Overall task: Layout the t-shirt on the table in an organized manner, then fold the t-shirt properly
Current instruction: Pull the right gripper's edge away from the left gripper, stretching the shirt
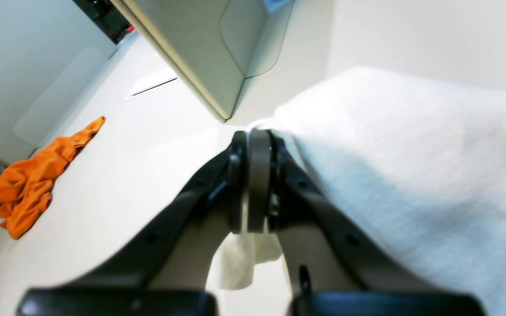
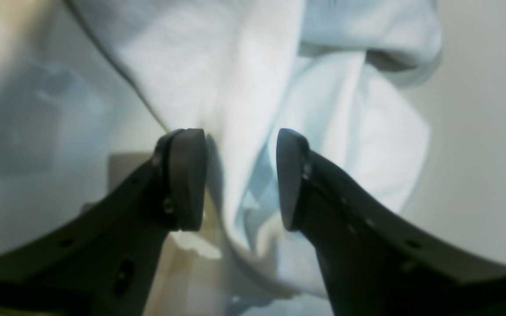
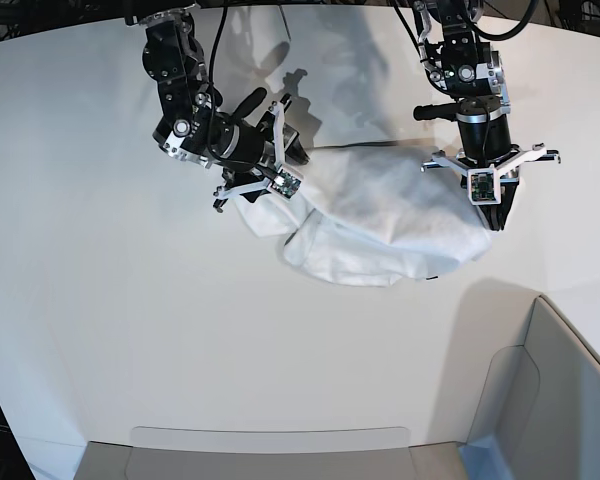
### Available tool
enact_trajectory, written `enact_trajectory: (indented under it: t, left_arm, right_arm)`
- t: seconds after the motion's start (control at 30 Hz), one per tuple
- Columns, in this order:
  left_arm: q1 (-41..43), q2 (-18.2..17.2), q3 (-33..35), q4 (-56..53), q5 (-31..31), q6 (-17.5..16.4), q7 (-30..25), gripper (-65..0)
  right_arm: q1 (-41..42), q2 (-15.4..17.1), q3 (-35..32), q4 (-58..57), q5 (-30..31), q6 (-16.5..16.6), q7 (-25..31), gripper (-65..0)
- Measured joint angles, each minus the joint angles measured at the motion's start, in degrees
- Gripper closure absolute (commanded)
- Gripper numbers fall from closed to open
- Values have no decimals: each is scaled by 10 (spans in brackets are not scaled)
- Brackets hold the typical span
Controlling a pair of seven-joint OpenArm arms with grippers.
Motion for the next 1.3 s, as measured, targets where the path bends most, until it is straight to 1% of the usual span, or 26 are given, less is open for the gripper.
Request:
enact_trajectory:
  t: [0.1,0.17,0.23,0.33,0.37,0.47,0.57,0.67,0.83,0.9,0.93,1.03,1.07,1.13,1.17,1.23,1.3]
  left_arm:
    - [0,0,0,0,0,0,0,0]
    - [0,0,0,0,0,0,0,0]
    - [0,0,0,0,0,0,0,0]
    - [0,0,0,0,0,0,0,0]
    - [0,0,0,0,0,0,0,0]
    - [2,0,0,0,0,0,0,0]
    - [6,0,0,0,0,0,-1,0]
    - [16,0,0,0,0,0,-1,0]
    - [32,0,2,0,0,0,-4,0]
    - [45,0,3,-1,-1,-1,-4,0]
    - [50,0,3,-1,0,-2,-2,0]
    - [66,0,3,-1,0,-2,-3,0]
    - [70,0,3,-1,0,-2,-3,0]
    - [80,0,3,-1,0,-1,-7,0]
    - [85,0,3,-1,0,-2,-7,0]
    - [91,0,3,-1,0,-2,-6,0]
    - [93,0,3,-1,0,-1,-7,0]
  right_arm:
    - [3,0,-1,-20,0,0,0,-266]
    - [5,0,-3,-26,2,0,1,-244]
    - [10,0,-4,-26,1,0,0,-178]
    - [17,0,-5,-26,1,0,0,-23]
    - [22,0,-5,-28,1,0,0,0]
    - [46,0,-1,-30,0,0,-7,0]
    - [77,0,1,-26,0,0,-49,0]
    - [111,-3,29,-9,2,0,-62,0]
    - [172,-2,36,15,2,0,-65,0]
    - [196,-2,35,29,6,-6,-65,0]
    - [208,-2,35,37,7,-12,-66,0]
    - [251,-2,34,80,5,-63,-66,0]
    - [263,-3,34,96,7,-74,-69,0]
    - [288,-15,38,134,12,-114,-70,0]
    - [299,-20,45,150,23,-126,-67,0]
    - [321,-28,57,170,47,-139,-62,0]
    - [342,-28,60,166,67,-141,-64,0]
